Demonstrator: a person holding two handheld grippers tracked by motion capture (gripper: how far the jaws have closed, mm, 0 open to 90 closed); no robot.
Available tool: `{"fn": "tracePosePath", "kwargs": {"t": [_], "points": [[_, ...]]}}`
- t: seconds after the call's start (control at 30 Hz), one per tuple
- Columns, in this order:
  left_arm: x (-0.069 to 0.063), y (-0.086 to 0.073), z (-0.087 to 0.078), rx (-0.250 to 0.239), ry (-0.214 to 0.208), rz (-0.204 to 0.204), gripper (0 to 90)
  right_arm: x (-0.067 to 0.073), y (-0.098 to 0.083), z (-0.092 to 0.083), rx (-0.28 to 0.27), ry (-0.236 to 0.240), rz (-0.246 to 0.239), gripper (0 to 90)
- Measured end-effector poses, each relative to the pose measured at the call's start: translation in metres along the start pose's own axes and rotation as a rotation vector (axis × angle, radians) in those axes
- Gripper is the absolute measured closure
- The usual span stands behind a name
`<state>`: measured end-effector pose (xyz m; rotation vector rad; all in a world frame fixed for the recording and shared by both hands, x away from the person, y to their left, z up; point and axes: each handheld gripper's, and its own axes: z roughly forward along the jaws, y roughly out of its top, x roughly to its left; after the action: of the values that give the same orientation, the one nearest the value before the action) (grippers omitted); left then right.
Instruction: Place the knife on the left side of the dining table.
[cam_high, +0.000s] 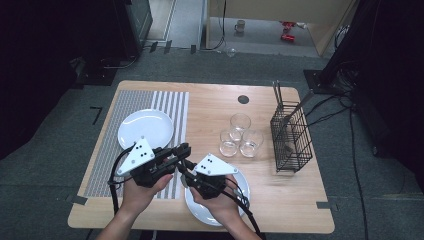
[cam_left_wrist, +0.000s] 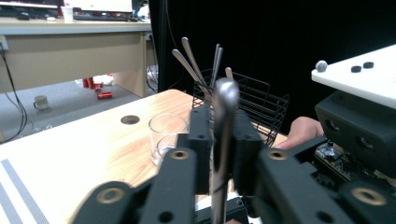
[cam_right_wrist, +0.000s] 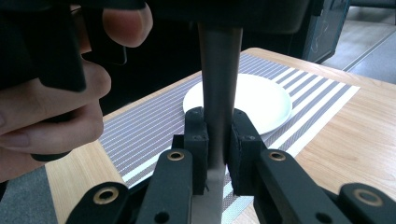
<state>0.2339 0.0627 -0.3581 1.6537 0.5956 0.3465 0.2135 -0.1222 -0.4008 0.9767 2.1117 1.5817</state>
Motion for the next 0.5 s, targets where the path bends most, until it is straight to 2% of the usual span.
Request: {"fn": "tracePosePath", "kwargs": {"t": [0.03,0.23,0.33,0.37,0.5], "points": [[0.001,0.0,0.0,0.003,-0.014,-0.007,83.8,0.0,0.0,0.0,0.001,0.0,0.0,80.1],[0.0,0.001,-0.002,-0.002,-0.019,0.005,84.6,0.0,0.0,0.0,-0.005,-0.003,-0.016,79.9],[0.0,0.003,-0.005,-0.015,-0.028,0.003,84.7,0.0,0.001,-0.002,-0.015,0.015,-0.006,77.0],[0.001,0.003,-0.007,-0.018,-0.023,0.002,84.7,-0.002,0.001,-0.004,-0.015,0.007,-0.007,69.3],[0.005,0.005,-0.011,-0.031,-0.012,-0.006,84.8,-0.005,0.0,-0.009,0.001,-0.001,-0.017,59.4]]}}
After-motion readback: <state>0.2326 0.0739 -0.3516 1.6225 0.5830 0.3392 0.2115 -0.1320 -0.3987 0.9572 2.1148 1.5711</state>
